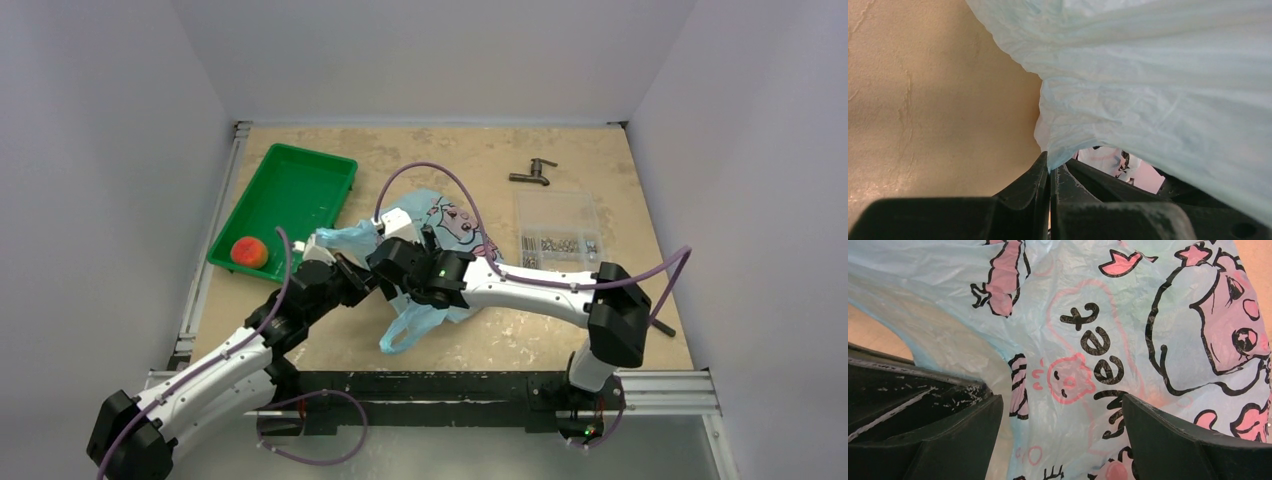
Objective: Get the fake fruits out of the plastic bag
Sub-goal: Adjust the plastic bag at the center of the board.
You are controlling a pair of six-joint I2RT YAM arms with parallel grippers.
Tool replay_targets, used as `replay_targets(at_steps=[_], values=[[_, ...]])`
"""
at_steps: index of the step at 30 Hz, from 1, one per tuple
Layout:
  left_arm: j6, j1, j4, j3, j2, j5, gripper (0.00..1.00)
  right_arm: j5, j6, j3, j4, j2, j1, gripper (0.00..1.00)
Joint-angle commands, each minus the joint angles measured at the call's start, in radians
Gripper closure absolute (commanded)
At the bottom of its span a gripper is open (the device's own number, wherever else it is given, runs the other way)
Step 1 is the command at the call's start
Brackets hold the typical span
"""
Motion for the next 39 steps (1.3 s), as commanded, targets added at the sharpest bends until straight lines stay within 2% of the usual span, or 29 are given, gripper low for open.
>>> replay_targets(at_steps=[1,3,4,8,11,12,15,17,21,24,27,30,32,36,39], values=[[0.014,0.005,-0.006,0.026,-0.014,0.005,1.0,0.098,-0.006,0.031,0.036,0.048,-0.001,0.12],[0.023,0.006,-0.034,0.036,-0.022,0.001,1.0,0.207,0.036,0.048,-0.029,0.078,-0.001,0.18],[0.029,0.006,-0.054,0.039,-0.029,-0.003,1.0,0.248,0.042,0.044,-0.041,0.078,-0.002,0.24],[0.039,0.005,-0.184,0.041,-0.078,-0.06,1.0,0.322,-0.002,-0.012,0.022,0.014,-0.025,0.65],[0.034,0.008,-0.314,0.034,-0.142,-0.144,1.0,0.314,-0.042,-0.057,0.069,-0.064,-0.106,0.99],[0.036,0.01,-0.353,0.031,-0.166,-0.171,1.0,0.306,-0.063,-0.072,0.096,-0.101,-0.14,1.0],[0.052,0.019,-0.468,0.026,-0.232,-0.239,1.0,0.245,-0.195,-0.136,0.252,-0.245,-0.226,1.0],[0.069,0.028,-0.518,0.022,-0.266,-0.267,1.0,0.151,-0.263,-0.159,0.342,-0.34,-0.292,1.0],[0.1,0.049,-0.576,0.02,-0.302,-0.291,1.0,-0.003,-0.344,-0.128,0.409,-0.38,-0.417,1.0],[0.115,0.06,-0.574,0.02,-0.31,-0.263,1.0,-0.142,-0.399,-0.035,0.379,-0.333,-0.467,1.0],[0.164,0.062,-0.479,0.024,-0.292,-0.157,1.0,-0.228,-0.42,0.078,0.238,-0.267,-0.466,1.0],[0.213,0.063,-0.434,0.068,-0.234,-0.058,1.0,-0.355,-0.398,0.127,0.129,-0.237,-0.465,1.0],[0.239,0.062,-0.426,0.101,-0.197,0.006,1.0,-0.361,-0.362,0.129,0.074,-0.241,-0.46,1.0],[0.24,0.062,-0.358,0.113,-0.167,0.116,1.0,-0.389,-0.23,0.118,-0.035,-0.278,-0.455,0.74],[0.234,0.062,-0.3,0.102,-0.16,0.16,1.0,-0.379,-0.166,0.114,-0.109,-0.32,-0.435,0.47]])
